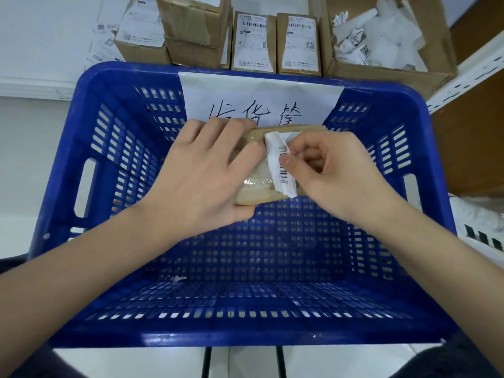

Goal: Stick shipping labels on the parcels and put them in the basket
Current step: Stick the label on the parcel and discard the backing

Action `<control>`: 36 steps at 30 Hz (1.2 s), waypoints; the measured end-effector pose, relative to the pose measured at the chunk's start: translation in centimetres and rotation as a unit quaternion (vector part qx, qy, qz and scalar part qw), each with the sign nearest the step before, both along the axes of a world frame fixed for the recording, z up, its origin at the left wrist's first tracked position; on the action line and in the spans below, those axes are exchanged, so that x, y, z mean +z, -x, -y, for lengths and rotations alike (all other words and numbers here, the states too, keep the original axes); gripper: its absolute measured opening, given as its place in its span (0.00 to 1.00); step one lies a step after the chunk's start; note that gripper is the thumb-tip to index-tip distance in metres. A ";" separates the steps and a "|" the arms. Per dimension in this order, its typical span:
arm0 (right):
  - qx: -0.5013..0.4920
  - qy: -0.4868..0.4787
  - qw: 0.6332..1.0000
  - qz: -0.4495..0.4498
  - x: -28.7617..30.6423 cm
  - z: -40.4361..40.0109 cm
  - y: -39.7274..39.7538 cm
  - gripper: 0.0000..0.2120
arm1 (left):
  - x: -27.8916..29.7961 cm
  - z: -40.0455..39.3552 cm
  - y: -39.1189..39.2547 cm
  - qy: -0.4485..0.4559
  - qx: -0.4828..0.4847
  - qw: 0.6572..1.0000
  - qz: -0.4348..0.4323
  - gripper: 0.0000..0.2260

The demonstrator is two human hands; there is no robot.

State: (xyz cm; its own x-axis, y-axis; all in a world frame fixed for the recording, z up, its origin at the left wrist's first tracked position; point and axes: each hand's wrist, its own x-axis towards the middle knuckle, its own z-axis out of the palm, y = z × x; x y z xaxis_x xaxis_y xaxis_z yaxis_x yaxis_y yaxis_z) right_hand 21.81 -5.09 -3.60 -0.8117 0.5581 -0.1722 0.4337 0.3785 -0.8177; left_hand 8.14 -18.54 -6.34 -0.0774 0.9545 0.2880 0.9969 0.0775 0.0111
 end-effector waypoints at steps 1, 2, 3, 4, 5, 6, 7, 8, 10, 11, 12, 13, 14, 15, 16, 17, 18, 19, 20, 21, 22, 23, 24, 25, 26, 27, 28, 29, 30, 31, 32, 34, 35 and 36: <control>-0.002 -0.005 1.000 0.000 -0.1 0.0 0.0 0.07 | 0.0 0.0 0.0 0.002 0.000 1.000 0.000 0.27; -0.004 -0.008 1.000 0.001 -0.1 0.0 0.0 0.07 | 0.0 0.0 0.0 0.003 0.000 1.000 0.000 0.27; -0.006 -0.010 1.000 0.001 -0.2 0.0 -0.1 0.07 | 0.0 0.0 0.0 0.003 0.000 1.000 0.000 0.27; -0.006 -0.010 1.000 0.003 -0.2 0.0 -0.1 0.06 | 0.0 0.0 0.0 0.002 -0.001 1.000 -0.001 0.27; -0.002 -0.008 1.000 0.007 -0.1 0.0 -0.1 0.06 | 0.0 0.1 0.0 0.001 -0.003 1.000 -0.005 0.27; 0.003 -0.002 1.000 0.010 0.0 0.0 -0.1 0.06 | -0.1 0.1 0.0 0.001 -0.005 1.000 -0.010 0.27; 0.009 0.008 1.000 0.011 0.1 0.0 -0.1 0.07 | -0.1 0.1 -0.1 0.003 -0.006 1.000 -0.016 0.27; 0.013 0.018 1.000 0.008 0.2 0.1 0.0 0.09 | -0.1 0.1 -0.1 0.006 -0.006 1.000 -0.019 0.26; 0.013 0.028 0.999 -0.007 0.3 0.1 0.1 0.09 | -0.1 0.1 -0.1 0.009 -0.007 1.000 -0.021 0.25; 0.008 0.033 0.999 -0.016 0.3 0.1 0.1 0.08 | -0.1 0.1 -0.1 0.010 -0.007 1.000 -0.021 0.24; 0.000 0.039 0.999 -0.025 0.3 0.1 0.1 0.06 | -0.1 0.1 -0.1 0.011 -0.008 1.000 -0.022 0.24; -0.006 0.044 0.998 -0.033 0.3 0.1 0.1 0.05 | -0.1 0.1 -0.1 0.012 -0.008 1.000 -0.023 0.24; -0.008 0.044 0.998 -0.038 0.2 0.1 0.1 0.04 | -0.1 0.1 -0.1 0.011 -0.009 1.000 -0.024 0.24; -0.006 0.039 0.998 -0.040 0.2 0.0 0.1 0.03 | -0.1 0.1 -0.1 0.010 -0.011 1.000 -0.025 0.24; -0.005 0.034 0.999 -0.041 0.1 0.0 0.0 0.03 | 0.0 0.1 -0.2 0.008 -0.012 1.000 -0.026 0.24; -0.007 0.032 0.999 -0.043 0.1 0.0 0.0 0.03 | 0.0 0.1 -0.2 0.006 -0.014 1.000 -0.026 0.24; -0.009 0.031 0.998 -0.047 0.0 0.0 0.0 0.04 | 0.0 0.1 -0.2 0.005 -0.015 1.000 -0.026 0.24; -0.011 0.032 0.998 -0.051 0.0 0.0 0.0 0.04 | 0.0 0.1 -0.2 0.003 -0.015 1.000 -0.027 0.24; -0.011 0.034 0.998 -0.055 0.0 0.1 0.0 0.05 | 0.0 0.2 -0.2 0.002 -0.015 1.000 -0.027 0.25; -0.011 0.038 0.997 -0.060 0.0 0.1 0.0 0.06 | 0.0 0.2 -0.2 0.002 -0.015 0.999 -0.029 0.25; -0.010 0.041 0.997 -0.065 0.1 0.1 -0.1 0.07 | -0.1 0.2 -0.2 0.003 -0.016 0.999 -0.030 0.26; -0.009 0.042 0.997 -0.069 0.1 0.1 -0.1 0.07 | -0.1 0.2 -0.2 0.005 -0.017 0.999 -0.032 0.27; -0.008 0.039 0.997 -0.072 0.1 0.1 -0.1 0.08 | -0.2 0.2 -0.3 0.007 -0.018 0.999 -0.032 0.28; -0.006 0.035 0.997 -0.073 0.1 0.1 -0.1 0.08 | -0.2 0.2 -0.3 0.007 -0.019 0.999 -0.032 0.28; -0.005 0.031 0.997 -0.074 0.1 0.1 -0.1 0.08 | -0.1 0.2 -0.3 0.007 -0.020 0.999 -0.031 0.28; -0.005 0.031 0.997 -0.073 0.2 0.2 -0.1 0.08 | -0.1 0.2 -0.2 0.006 -0.020 0.999 -0.030 0.29; -0.007 0.036 0.997 -0.069 0.2 0.2 -0.1 0.08 | -0.1 0.2 -0.2 0.004 -0.020 0.999 -0.031 0.28; -0.010 0.046 0.997 -0.061 0.3 0.2 -0.1 0.08 | 0.0 0.2 -0.2 0.002 -0.018 0.999 -0.032 0.28; -0.011 0.058 0.997 -0.050 0.3 0.2 -0.1 0.07 | -0.1 0.1 -0.1 0.002 -0.016 0.999 -0.034 0.28; -0.009 0.070 0.997 -0.040 0.4 0.1 -0.1 0.06 | -0.1 0.1 -0.1 0.002 -0.012 0.999 -0.035 0.28; -0.004 0.083 0.996 -0.030 0.5 0.1 0.0 0.05 | -0.1 0.2 0.0 0.002 -0.008 0.999 -0.035 0.28; 0.008 0.101 0.995 -0.009 0.7 0.1 0.0 0.06 | -0.3 0.2 0.0 0.000 0.005 0.999 -0.033 0.27; 0.012 0.102 0.995 0.002 0.6 0.0 0.0 0.07 | -0.3 0.2 0.0 -0.002 0.013 0.999 -0.032 0.26; 0.009 0.100 0.995 0.010 0.5 0.1 -0.1 0.08 | -0.3 0.2 0.0 -0.006 0.021 0.999 -0.030 0.26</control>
State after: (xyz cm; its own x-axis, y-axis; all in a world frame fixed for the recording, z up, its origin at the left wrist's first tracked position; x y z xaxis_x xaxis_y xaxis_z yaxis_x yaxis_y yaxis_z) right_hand 21.87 -5.15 -3.05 -0.8170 0.4954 -0.2952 0.4454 0.2168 -0.8687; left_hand 8.14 -18.73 -6.64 -0.0999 0.9472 0.3047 0.9916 0.1201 -0.0480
